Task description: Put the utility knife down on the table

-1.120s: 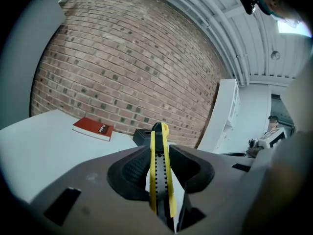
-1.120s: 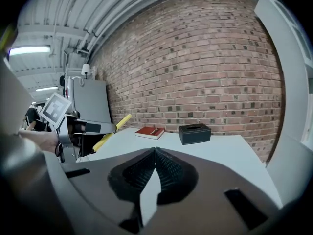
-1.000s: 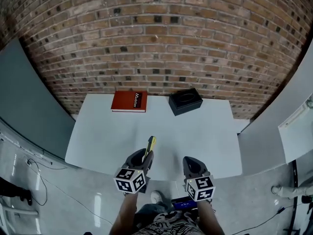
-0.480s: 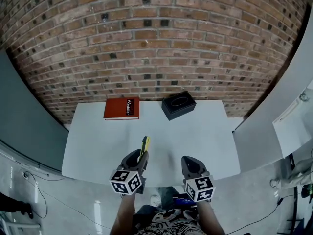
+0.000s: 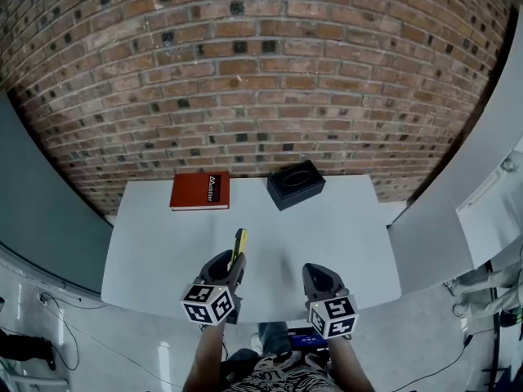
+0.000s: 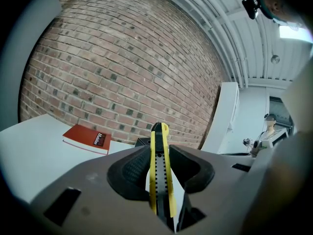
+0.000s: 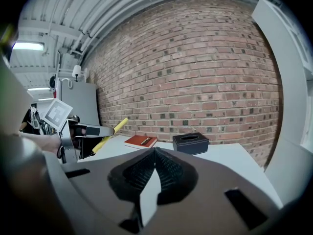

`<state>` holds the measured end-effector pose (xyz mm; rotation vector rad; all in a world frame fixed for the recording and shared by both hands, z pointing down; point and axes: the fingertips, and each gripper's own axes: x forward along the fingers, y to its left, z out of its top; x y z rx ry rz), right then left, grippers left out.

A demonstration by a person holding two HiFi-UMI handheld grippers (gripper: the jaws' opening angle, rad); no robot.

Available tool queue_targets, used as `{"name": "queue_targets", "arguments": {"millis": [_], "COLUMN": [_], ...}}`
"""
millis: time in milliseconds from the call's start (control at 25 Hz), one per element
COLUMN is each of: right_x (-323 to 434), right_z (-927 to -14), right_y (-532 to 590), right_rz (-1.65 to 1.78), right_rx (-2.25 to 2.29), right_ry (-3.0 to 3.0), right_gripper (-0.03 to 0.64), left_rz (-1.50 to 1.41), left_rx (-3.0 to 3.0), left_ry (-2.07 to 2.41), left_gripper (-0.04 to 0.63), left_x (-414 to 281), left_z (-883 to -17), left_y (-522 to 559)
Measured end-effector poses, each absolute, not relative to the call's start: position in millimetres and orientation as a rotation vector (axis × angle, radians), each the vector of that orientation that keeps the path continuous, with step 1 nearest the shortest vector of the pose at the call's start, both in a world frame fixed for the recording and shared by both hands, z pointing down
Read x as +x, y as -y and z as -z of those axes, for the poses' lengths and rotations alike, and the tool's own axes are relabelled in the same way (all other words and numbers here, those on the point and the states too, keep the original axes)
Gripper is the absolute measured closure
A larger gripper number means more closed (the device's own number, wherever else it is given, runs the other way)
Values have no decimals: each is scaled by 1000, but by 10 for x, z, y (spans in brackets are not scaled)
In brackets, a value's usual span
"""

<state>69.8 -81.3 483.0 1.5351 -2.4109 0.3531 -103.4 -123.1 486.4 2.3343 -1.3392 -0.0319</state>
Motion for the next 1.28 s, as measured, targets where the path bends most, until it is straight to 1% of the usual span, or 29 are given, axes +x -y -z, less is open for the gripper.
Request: {"name": "queue_targets", "arguments": {"millis": [560,1280], "right_x": [834,840], "right_z": [-5086,-5593], "right_y": [977,1221], "right_rz": [-437,-555], "right_rx": [1524,1470], "right_ry": [2363,2269], "right_gripper": [617,617], "left_rz": [-24,-208], "left_rx": [2287,2202], "left_ry": [1316,1259], "left_gripper": [469,469], "left_x": [-946,-914], "left_z": [-5109,-5859], "left_y": [1374,1518]}}
